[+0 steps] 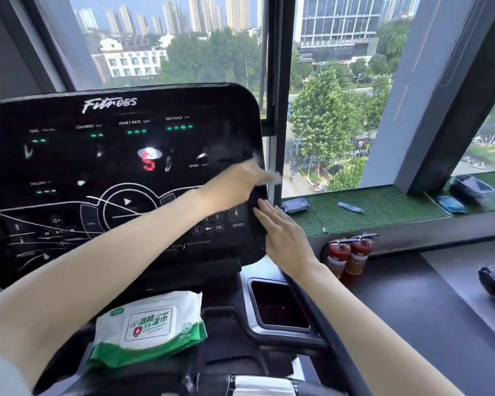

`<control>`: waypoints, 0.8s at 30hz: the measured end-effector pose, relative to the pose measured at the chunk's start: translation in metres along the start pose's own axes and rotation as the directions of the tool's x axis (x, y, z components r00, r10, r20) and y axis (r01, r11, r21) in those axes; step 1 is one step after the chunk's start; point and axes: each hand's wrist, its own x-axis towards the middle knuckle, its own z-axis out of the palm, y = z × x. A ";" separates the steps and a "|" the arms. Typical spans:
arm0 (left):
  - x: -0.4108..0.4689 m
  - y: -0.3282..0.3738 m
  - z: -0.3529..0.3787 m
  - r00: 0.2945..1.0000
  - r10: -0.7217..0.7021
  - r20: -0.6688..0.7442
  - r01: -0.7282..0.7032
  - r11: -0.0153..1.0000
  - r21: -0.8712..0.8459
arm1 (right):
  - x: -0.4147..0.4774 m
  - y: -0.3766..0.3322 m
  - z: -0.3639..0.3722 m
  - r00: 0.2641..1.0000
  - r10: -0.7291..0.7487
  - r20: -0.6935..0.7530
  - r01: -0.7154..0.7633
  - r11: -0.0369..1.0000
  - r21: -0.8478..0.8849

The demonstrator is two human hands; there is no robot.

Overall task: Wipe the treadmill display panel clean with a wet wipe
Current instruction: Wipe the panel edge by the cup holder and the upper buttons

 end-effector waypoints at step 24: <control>-0.035 0.011 0.024 0.987 0.146 0.072 -0.148 0.989 0.011 | -0.049 0.002 0.009 0.996 0.000 0.085 0.003 1.000 -0.031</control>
